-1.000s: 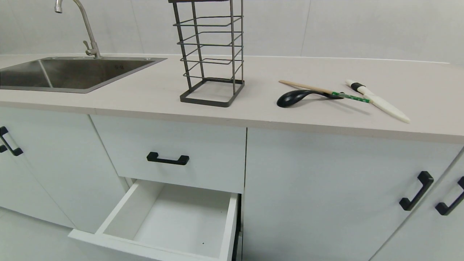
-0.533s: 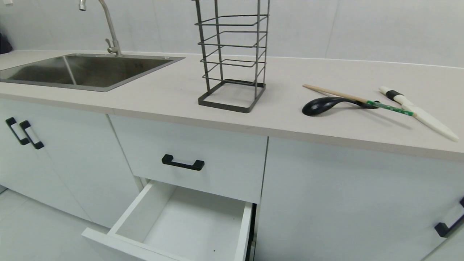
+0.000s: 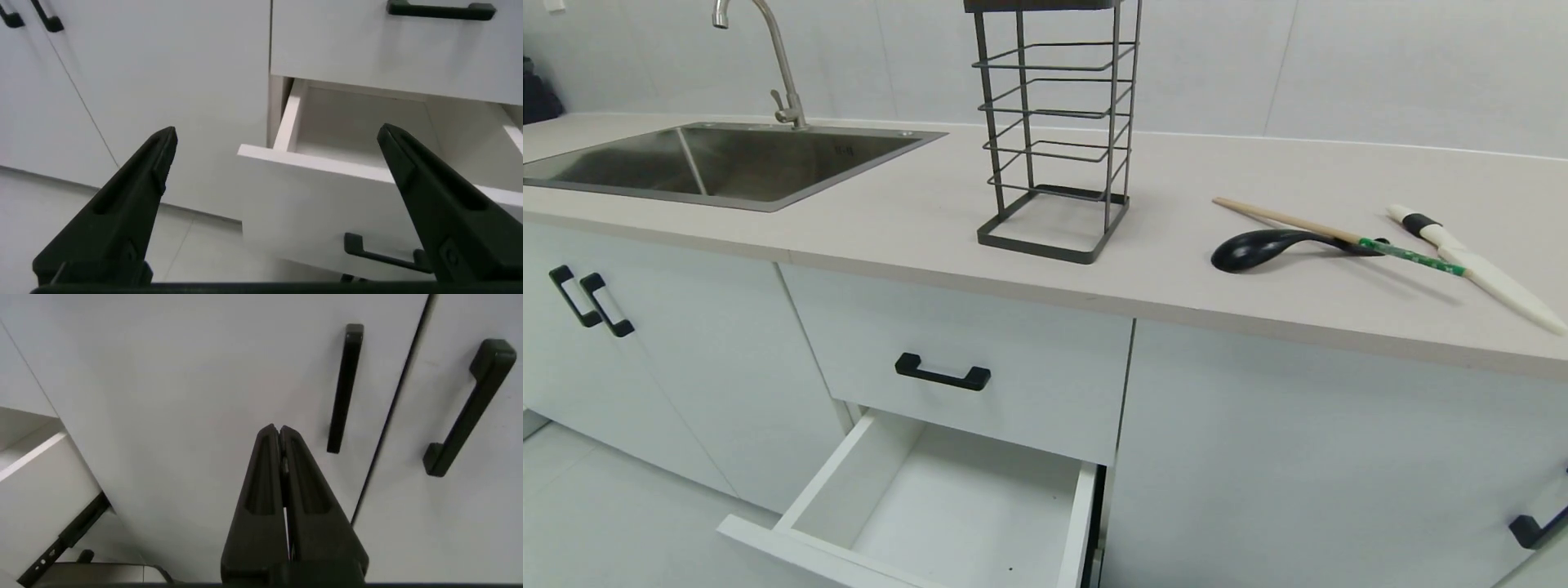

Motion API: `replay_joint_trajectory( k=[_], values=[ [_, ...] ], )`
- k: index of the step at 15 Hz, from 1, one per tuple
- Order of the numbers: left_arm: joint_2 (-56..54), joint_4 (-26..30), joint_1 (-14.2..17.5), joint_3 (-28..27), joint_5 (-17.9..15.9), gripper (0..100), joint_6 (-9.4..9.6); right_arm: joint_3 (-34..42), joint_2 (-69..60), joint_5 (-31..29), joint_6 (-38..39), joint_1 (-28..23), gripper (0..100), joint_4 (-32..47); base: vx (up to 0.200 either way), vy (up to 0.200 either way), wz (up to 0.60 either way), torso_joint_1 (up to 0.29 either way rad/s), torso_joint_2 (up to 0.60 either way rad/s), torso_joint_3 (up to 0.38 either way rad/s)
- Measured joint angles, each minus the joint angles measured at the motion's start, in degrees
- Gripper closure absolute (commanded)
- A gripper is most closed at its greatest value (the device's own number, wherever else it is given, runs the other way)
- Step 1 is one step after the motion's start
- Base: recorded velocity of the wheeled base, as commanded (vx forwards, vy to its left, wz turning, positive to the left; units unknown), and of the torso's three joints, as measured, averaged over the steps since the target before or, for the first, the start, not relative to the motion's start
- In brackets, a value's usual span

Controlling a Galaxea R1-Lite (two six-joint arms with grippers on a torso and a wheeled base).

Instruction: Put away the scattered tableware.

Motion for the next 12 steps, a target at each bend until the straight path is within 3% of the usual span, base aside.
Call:
replay_joint_trajectory(
  k=[3, 10, 12],
  values=[
    [0.0, 0.0, 0.0, 0.0, 0.0, 0, 0.0, 0.0, 0.0, 0.0, 0.0, 0.0, 100, 0.1, 0.0, 0.0, 0.0, 0.251, -0.18, -0.19],
    [0.0, 0.0, 0.0, 0.0, 0.0, 0, 0.0, 0.0, 0.0, 0.0, 0.0, 0.0, 100, 0.0, 0.0, 0.0, 0.0, 0.224, -0.58, -0.21],
    [0.0, 0.0, 0.0, 0.0, 0.0, 0, -0.01, 0.0, 0.0, 0.0, 0.0, 0.0, 100, 0.0, 0.0, 0.0, 0.0, 0.051, -0.48, -0.217]
  ],
)
